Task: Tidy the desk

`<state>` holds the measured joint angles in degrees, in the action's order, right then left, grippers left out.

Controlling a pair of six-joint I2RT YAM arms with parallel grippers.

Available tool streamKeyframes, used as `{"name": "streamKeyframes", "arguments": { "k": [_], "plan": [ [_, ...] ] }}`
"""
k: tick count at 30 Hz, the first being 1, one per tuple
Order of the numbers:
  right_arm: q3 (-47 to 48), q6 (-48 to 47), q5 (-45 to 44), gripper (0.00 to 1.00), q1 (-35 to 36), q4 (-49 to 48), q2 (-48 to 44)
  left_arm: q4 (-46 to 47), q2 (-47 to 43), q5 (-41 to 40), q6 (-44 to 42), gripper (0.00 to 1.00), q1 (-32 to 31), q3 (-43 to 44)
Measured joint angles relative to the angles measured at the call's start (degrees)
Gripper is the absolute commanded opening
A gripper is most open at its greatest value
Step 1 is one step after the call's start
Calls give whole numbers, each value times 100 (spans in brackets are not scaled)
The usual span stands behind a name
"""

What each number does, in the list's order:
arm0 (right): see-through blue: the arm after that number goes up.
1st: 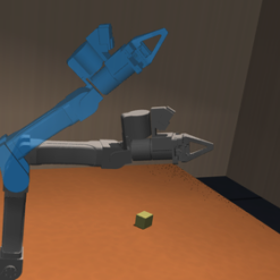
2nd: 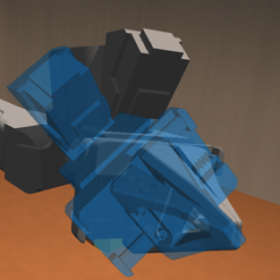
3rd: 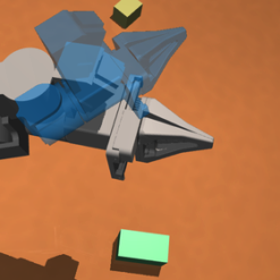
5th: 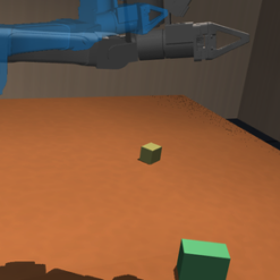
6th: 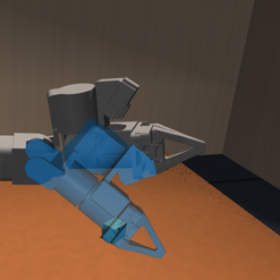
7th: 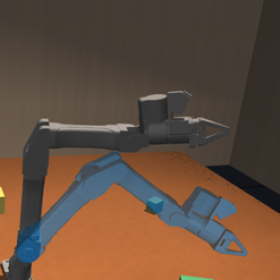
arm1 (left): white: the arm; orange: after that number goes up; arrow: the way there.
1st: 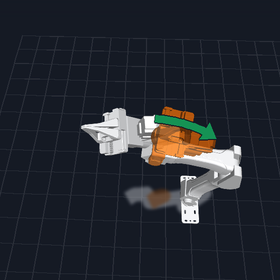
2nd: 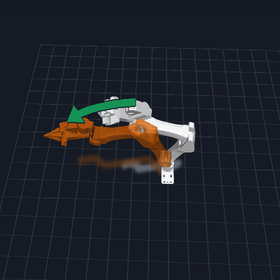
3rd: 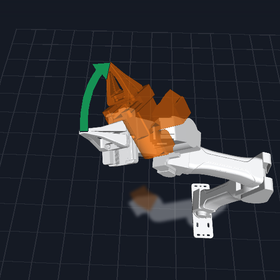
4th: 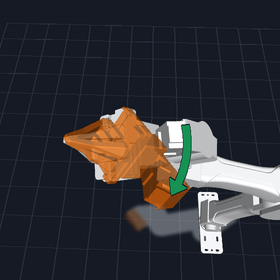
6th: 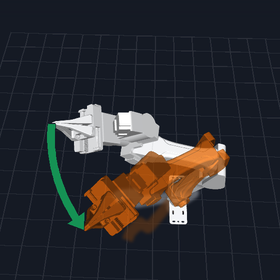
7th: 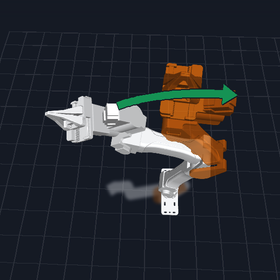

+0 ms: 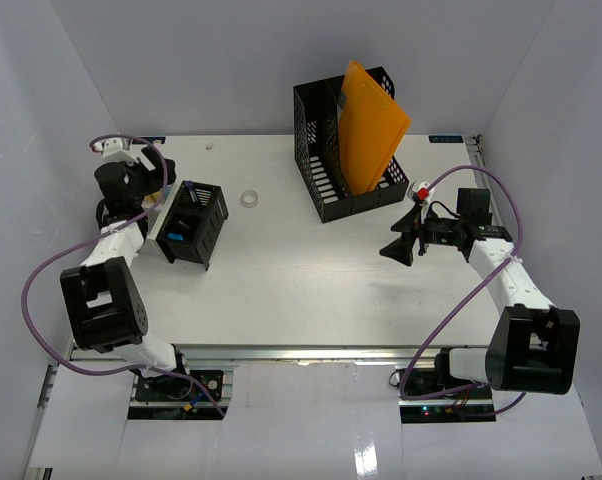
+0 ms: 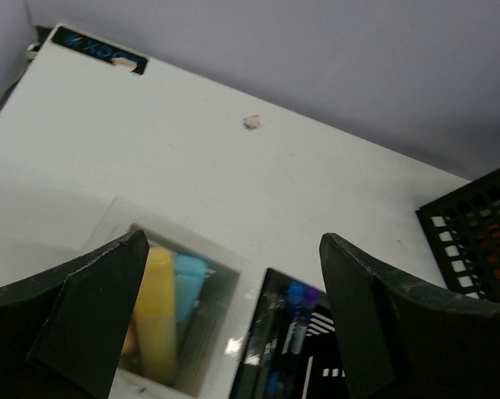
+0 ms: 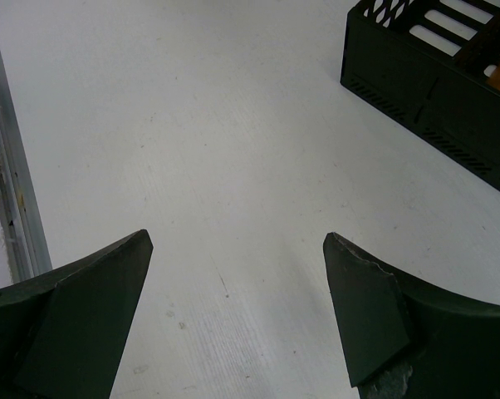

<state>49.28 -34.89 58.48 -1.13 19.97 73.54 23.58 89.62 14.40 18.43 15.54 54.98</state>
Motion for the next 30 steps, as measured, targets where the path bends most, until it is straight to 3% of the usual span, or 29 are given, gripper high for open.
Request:
{"name": "streamKeyframes", "arguments": {
  "k": [5, 14, 17, 20, 30],
  "plan": [
    [0, -2, 10, 90, 0, 2, 0, -901, 7, 408, 130, 71, -579, 819],
    [0, -4, 32, 90, -21, 52, 0, -3214, 1548, 457, -334, 62, -2329, 3489],
    [0, -6, 41, 90, -37, 57, 0, -4154, 2203, 109, -713, 51, -2655, 4082],
    [0, -7, 42, 90, -37, 67, 0, -4690, 2838, -332, -1020, 48, -2820, 4536],
    [0, -28, 42, 90, -37, 94, 2, -5559, 3983, -1839, -1803, 48, -3108, 5314]
  ]
}}
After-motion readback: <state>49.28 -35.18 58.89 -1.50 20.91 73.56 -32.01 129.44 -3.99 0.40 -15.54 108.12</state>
